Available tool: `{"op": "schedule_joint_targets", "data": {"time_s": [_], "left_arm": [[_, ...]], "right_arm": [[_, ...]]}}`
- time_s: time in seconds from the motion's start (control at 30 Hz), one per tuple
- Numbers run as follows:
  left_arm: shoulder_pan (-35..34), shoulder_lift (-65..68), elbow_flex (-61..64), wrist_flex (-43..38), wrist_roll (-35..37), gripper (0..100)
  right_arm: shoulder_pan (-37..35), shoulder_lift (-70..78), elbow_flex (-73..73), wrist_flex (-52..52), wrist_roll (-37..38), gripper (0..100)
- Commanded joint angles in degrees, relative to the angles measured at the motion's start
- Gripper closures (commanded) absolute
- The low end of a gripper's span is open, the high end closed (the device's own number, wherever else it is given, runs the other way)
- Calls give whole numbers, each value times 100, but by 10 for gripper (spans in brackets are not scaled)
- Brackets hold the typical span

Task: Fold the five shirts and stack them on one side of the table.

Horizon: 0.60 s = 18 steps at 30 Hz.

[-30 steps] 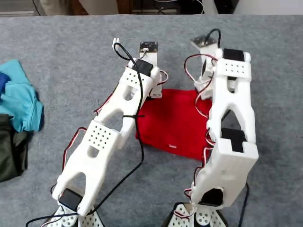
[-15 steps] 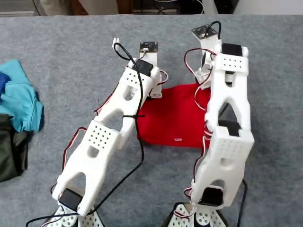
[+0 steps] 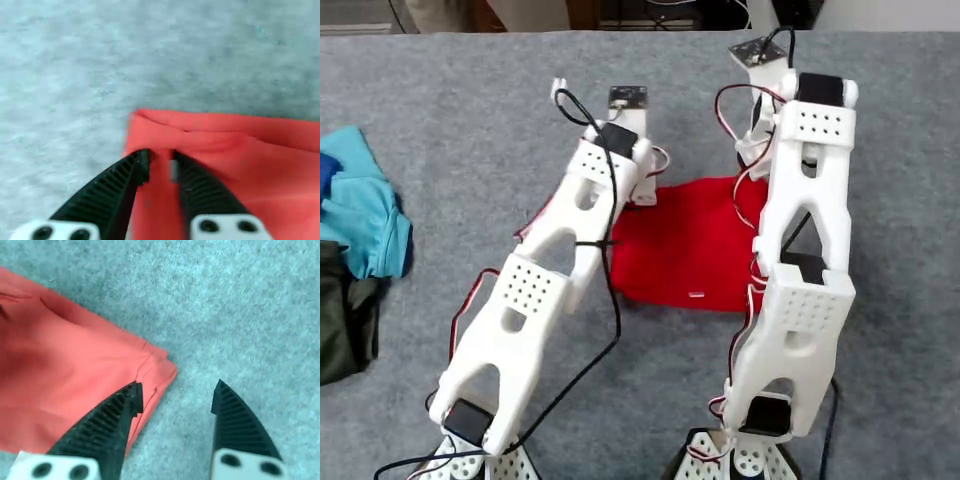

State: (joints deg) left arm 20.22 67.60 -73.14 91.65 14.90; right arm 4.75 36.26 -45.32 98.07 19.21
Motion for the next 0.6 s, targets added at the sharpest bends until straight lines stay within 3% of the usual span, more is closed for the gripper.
{"op": "schedule_joint_targets", "data": {"time_s": [0.0, 0.2, 0.43, 0.57], "left_arm": [[-290, -57, -738, 571, 18, 779], [-448, -66, -1776, 914, -26, 782], [0, -567, -1987, 923, -158, 969], [413, -822, -1987, 923, -229, 980]], "right_arm": [[-4, -48, -629, 404, -44, 781], [259, -365, -646, 431, -501, 997], [505, -1481, 1191, 422, -695, 993], [479, -1982, 2853, 308, -703, 993]]}}
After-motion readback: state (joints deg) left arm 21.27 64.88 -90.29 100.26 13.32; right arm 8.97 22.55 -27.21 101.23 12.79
